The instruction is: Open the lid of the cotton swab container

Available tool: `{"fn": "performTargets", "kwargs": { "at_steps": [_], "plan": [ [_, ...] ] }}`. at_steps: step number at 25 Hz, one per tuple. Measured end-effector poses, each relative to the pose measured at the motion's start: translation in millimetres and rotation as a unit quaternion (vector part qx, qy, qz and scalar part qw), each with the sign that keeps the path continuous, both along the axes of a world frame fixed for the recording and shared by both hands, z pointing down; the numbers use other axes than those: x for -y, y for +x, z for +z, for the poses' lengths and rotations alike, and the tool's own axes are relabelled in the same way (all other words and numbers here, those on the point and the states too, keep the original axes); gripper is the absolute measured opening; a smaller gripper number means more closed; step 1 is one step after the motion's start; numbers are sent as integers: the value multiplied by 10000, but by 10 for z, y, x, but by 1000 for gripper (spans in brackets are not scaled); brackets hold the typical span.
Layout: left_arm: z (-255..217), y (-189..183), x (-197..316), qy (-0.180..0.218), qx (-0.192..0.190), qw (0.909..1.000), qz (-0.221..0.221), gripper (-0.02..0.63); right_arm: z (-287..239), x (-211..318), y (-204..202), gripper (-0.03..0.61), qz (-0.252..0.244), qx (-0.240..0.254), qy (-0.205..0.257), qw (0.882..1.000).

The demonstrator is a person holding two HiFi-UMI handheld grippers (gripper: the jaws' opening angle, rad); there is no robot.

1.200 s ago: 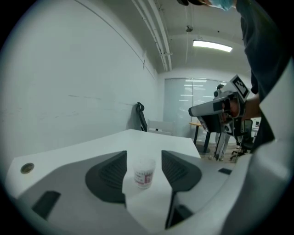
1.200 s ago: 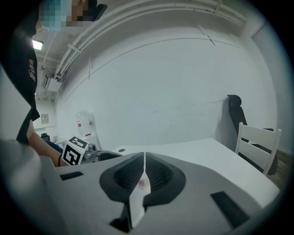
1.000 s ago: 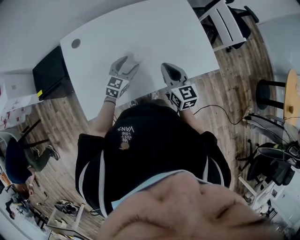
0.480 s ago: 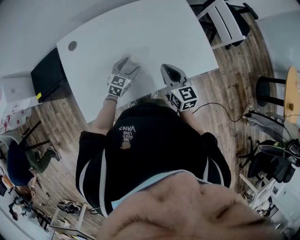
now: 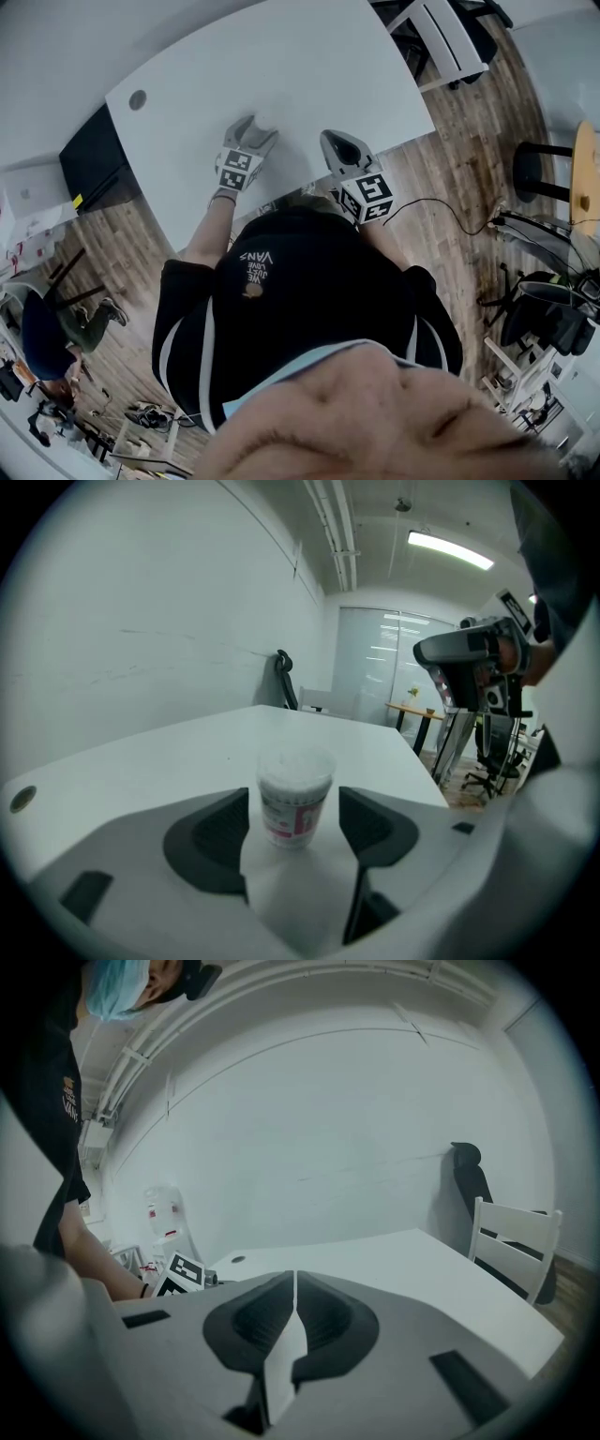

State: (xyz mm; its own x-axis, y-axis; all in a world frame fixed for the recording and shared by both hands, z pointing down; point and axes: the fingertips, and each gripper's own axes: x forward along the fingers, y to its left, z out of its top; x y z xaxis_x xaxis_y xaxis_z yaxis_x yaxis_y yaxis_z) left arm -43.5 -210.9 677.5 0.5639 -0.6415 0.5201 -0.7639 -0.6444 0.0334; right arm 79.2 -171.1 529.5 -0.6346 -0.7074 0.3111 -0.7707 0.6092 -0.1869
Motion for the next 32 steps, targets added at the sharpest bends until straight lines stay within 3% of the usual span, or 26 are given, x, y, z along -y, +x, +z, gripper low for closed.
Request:
{"fn": "performTargets", "kwargs": {
  "at_steps": [19, 32],
  "plan": [
    [159, 110, 86, -210, 409, 9989, -21, 275, 19, 72, 94, 14, 14, -59, -28, 10000],
    [147, 83, 67, -295, 416, 9987, 8, 267, -16, 95, 4, 14, -130, -52, 22, 9999]
  ]
}}
